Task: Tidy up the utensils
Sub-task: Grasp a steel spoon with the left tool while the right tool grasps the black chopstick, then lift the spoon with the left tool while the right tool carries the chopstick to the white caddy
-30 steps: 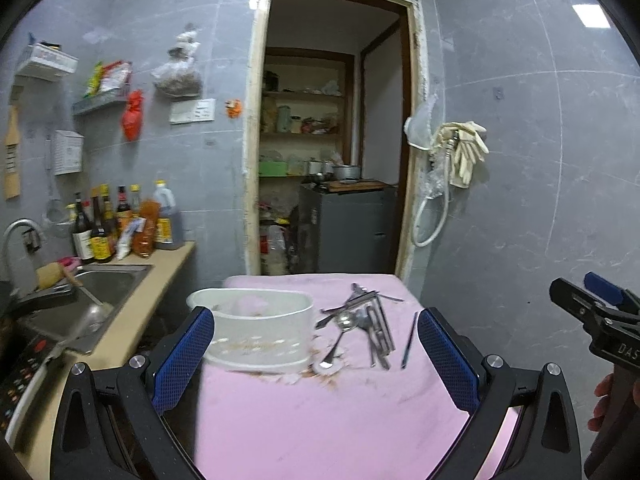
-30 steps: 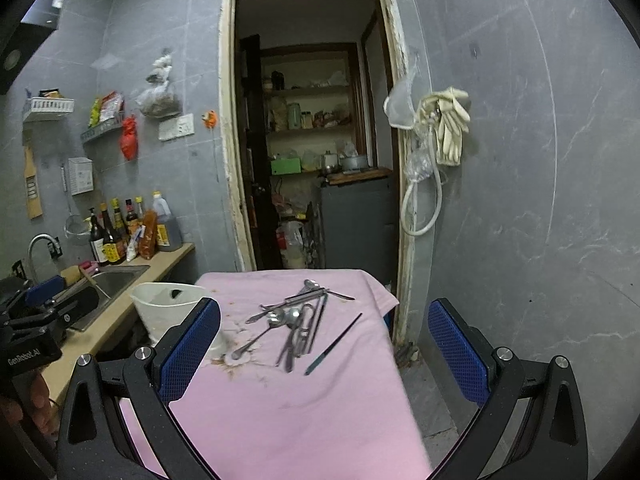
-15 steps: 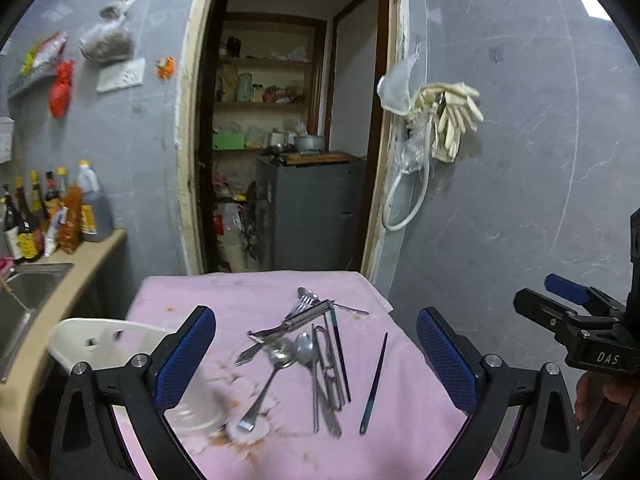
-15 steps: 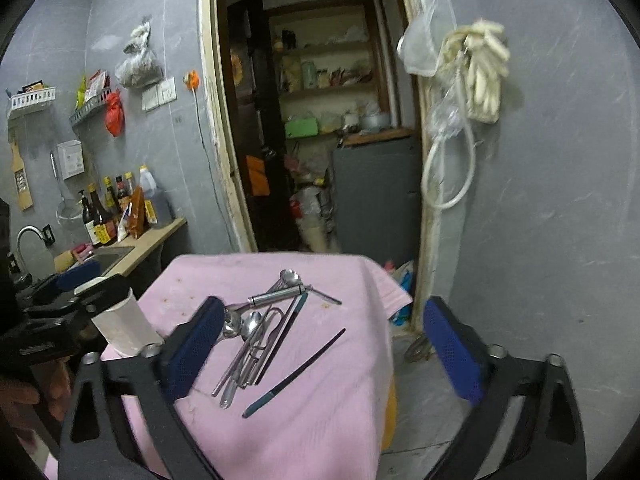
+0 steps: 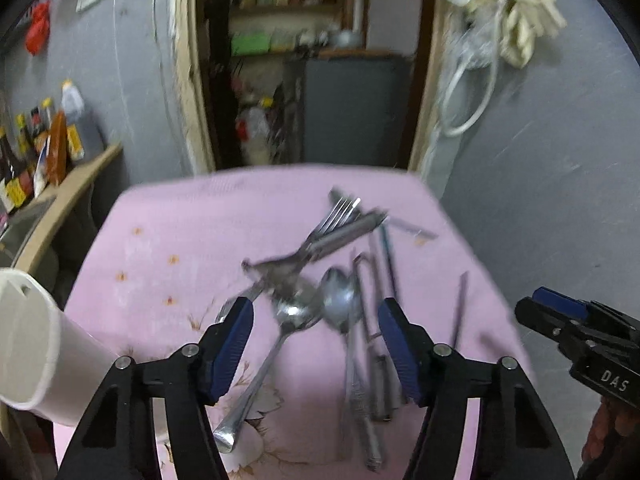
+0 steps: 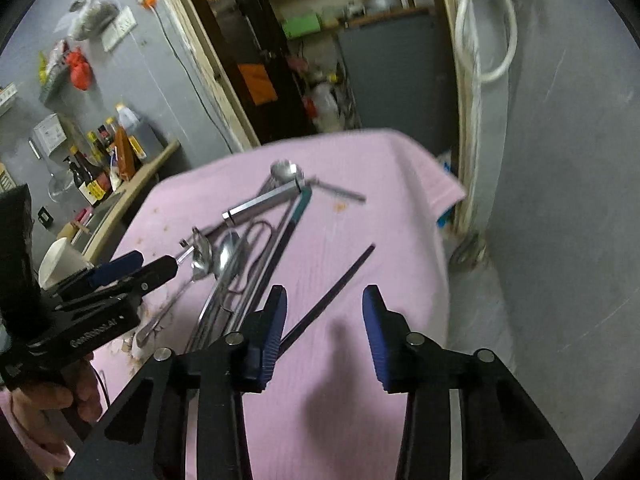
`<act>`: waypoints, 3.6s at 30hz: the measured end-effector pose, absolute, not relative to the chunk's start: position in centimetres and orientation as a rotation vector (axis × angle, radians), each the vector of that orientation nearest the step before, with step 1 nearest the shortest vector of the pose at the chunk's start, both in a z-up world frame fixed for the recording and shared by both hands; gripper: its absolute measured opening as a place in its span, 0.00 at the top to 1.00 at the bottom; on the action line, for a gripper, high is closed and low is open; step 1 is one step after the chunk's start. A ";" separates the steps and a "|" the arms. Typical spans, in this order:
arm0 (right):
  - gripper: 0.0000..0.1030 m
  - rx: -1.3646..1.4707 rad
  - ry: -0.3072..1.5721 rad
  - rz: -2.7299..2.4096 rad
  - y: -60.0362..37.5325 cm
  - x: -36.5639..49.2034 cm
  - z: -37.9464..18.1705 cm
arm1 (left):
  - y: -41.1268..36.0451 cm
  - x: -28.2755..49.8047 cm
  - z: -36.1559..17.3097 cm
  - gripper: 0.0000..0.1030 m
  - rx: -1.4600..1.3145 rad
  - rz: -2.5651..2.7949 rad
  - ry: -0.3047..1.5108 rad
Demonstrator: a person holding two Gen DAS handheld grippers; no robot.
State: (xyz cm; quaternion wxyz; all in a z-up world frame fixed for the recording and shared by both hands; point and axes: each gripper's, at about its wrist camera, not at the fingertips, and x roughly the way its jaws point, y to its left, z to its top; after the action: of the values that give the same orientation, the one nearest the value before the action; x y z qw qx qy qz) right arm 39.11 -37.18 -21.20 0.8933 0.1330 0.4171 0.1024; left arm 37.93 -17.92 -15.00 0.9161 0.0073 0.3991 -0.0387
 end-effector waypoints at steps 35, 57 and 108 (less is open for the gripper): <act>0.87 0.127 1.021 0.195 -31.3 46.6 -24.0 | -17.0 45.2 -19.7 0.59 0.065 -0.040 0.937; 0.97 0.317 0.671 0.339 -36.3 30.9 -13.5 | -15.5 31.7 -11.1 0.59 -0.036 -0.208 0.685; 0.95 0.438 0.451 0.557 -25.0 30.1 -4.9 | -1.5 23.4 -2.0 0.59 -0.250 -0.096 0.535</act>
State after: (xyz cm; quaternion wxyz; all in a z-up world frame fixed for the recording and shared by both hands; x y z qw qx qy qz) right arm 30.15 -24.98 -4.87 0.9131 0.2126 0.2192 0.2702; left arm 23.38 -1.46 -1.96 0.9556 -0.1231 0.2634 -0.0471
